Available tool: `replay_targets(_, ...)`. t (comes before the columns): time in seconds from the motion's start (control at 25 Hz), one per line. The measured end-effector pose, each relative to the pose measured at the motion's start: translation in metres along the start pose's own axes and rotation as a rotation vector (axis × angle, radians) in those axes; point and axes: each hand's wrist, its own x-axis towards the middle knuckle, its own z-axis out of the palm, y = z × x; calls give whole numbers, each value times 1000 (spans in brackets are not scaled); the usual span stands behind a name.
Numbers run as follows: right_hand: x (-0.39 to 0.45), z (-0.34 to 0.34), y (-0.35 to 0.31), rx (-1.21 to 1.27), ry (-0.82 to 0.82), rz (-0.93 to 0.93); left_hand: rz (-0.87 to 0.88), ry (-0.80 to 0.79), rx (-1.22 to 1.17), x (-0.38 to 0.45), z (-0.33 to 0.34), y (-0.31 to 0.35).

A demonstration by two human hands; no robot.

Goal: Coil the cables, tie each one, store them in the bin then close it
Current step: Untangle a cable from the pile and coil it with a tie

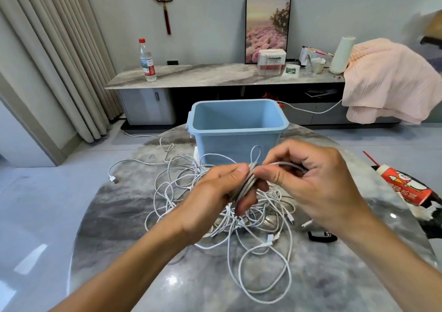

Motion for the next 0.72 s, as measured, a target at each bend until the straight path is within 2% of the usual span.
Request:
replay_targets(0.08,0,9,5,268,31,84,-51,-41,-195,-1,6,6)
replay_targets(0.16,-4,23,8,326,93,102,-47,-55,-290,-5,8,9)
replay_targets(0.28,-14,30,8,268,179,166,-50,24,-359,-7,7,9)
replay_targets(0.4,-17,25,3,36,132,126,-55,77,-445,-6,5,10)
replay_targets(0.48,-14,21,-2,118,77,250,-51,86,-486,-5,3,11)
replay_targets(0.6,-10,18,-7,432,6,521,-17,82,-517,-5,1,10)
replay_targets(0.72,-11,15,-3,584,-38,656,-22,80,-502,-6,0,9)
